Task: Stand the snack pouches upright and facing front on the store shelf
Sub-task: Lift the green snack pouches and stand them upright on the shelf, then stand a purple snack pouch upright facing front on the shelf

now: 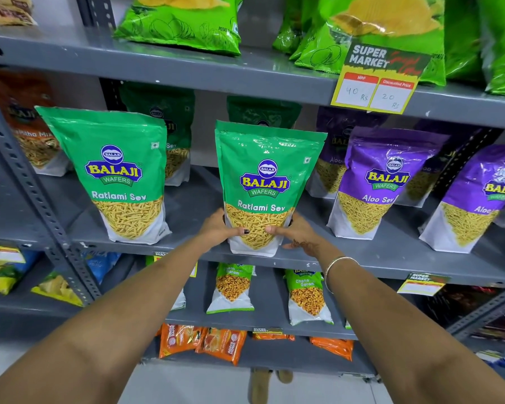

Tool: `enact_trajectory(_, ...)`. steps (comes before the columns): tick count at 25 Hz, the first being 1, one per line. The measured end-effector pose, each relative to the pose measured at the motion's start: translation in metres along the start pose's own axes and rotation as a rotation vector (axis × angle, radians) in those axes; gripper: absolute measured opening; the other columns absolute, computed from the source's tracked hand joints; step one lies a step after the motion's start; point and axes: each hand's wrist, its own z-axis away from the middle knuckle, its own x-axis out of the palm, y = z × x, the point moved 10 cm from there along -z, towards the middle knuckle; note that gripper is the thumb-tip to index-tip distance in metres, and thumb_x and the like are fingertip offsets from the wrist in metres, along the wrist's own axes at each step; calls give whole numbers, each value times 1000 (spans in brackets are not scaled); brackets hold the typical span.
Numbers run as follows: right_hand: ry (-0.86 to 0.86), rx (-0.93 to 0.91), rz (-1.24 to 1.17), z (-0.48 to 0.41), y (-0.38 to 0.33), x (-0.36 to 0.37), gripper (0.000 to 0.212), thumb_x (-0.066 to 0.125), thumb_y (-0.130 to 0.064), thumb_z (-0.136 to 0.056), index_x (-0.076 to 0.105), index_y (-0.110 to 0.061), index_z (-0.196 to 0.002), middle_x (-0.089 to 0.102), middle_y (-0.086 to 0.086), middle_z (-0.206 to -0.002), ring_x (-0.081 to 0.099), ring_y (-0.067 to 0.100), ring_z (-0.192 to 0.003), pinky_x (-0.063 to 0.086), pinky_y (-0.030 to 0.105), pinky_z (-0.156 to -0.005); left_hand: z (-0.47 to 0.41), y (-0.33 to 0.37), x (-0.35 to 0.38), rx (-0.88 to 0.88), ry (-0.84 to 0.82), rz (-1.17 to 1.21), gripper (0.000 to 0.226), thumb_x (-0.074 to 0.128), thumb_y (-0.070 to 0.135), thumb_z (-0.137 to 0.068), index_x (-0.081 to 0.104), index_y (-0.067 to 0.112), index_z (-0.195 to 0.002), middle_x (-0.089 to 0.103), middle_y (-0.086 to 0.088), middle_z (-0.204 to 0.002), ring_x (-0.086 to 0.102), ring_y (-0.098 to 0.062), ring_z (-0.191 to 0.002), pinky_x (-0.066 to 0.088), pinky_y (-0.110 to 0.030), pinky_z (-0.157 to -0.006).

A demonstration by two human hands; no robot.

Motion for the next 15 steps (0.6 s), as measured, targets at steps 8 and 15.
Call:
enact_trajectory(8, 265, 13, 126, -3, 26, -64, 82, 73, -32, -76, 30, -3, -140, 51, 17, -128, 54, 26, -114, 48, 31, -87, 54, 39, -45, 405, 607, -137, 76, 61, 44, -76, 35, 1, -133, 36, -18, -140, 33, -30, -130, 37, -51, -104)
enact_trajectory(15, 627, 35, 156, 10, 80, -219, 77, 82, -34, -62, 48, 2, -120, 57, 24, -122, 57, 31, -108, 46, 39, -91, 80, 147, 97, 946, 502, -486, 61, 54, 44, -73, 38, 12, -122, 37, -7, -133, 38, -25, -119, 30, -43, -100)
